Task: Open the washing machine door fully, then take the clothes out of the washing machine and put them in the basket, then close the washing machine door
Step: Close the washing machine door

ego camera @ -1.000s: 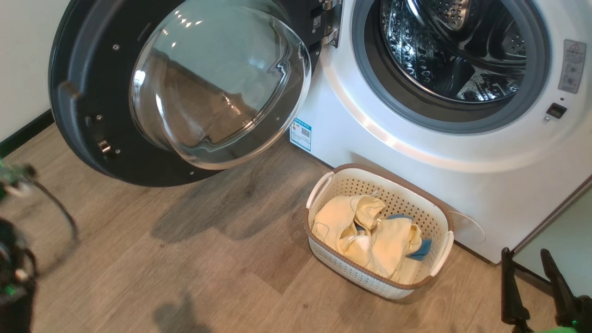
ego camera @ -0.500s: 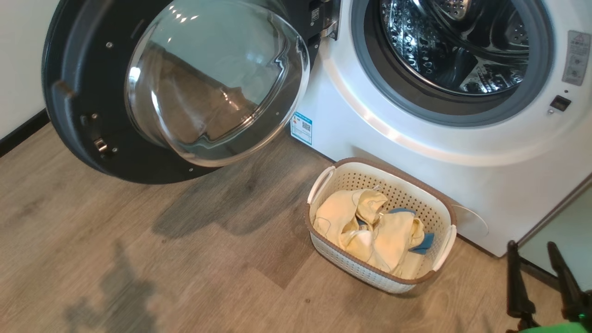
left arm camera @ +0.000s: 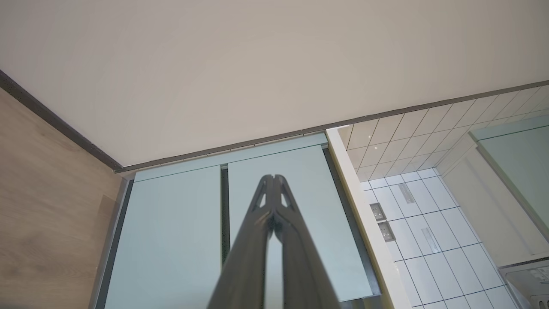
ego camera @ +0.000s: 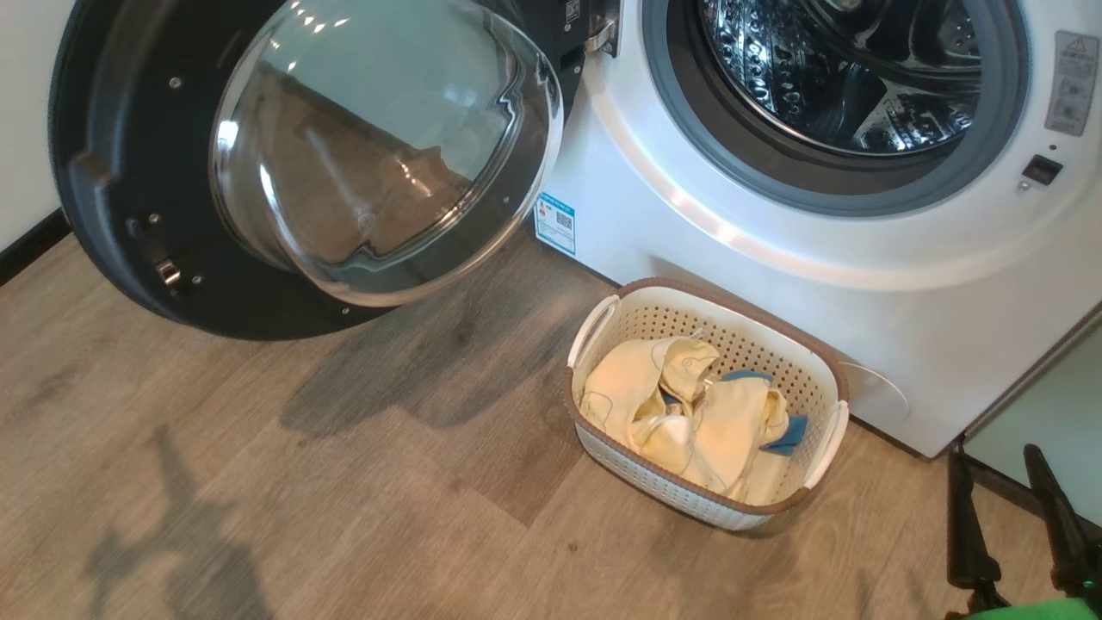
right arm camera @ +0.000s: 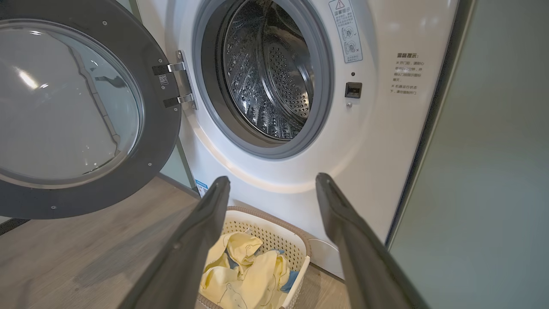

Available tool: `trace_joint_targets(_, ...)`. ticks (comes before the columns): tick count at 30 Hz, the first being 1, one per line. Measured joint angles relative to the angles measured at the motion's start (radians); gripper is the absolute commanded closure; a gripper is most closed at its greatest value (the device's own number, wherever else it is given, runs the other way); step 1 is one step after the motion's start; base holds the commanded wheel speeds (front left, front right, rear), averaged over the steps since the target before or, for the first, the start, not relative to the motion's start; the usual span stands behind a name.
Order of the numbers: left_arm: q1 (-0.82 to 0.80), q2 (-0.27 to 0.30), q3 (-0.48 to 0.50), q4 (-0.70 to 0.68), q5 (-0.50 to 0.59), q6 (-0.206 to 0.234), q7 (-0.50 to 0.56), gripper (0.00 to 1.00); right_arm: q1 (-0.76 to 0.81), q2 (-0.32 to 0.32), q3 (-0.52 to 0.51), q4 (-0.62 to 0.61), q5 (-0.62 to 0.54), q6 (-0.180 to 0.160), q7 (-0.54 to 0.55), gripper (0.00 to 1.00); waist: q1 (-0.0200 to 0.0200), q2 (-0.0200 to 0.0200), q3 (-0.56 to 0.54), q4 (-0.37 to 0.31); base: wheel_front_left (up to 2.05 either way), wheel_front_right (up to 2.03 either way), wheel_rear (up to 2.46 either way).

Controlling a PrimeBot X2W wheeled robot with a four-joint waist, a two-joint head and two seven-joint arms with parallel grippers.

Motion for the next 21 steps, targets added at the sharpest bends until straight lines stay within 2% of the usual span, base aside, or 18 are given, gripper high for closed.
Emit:
trace_joint_targets(9,-0.009,0.01,-0.052,0.092,0.003,-0.014,0.121,1.0,0.0,0.0,-0.001,-0.009,-0.016,0.0,0.0,0.0,0.0,0.0,0.023,-0.01,0.0,0.0,0.0)
trace_joint_targets(21,-0.006,0.028,-0.099,0.103,-0.015,-0.013,0.305,1.0,-0.003,-0.001,0.003,-0.015,-0.033,0.0,0.0,0.0,0.0,0.0,0.07,-0.047,0.0,0.0,0.0)
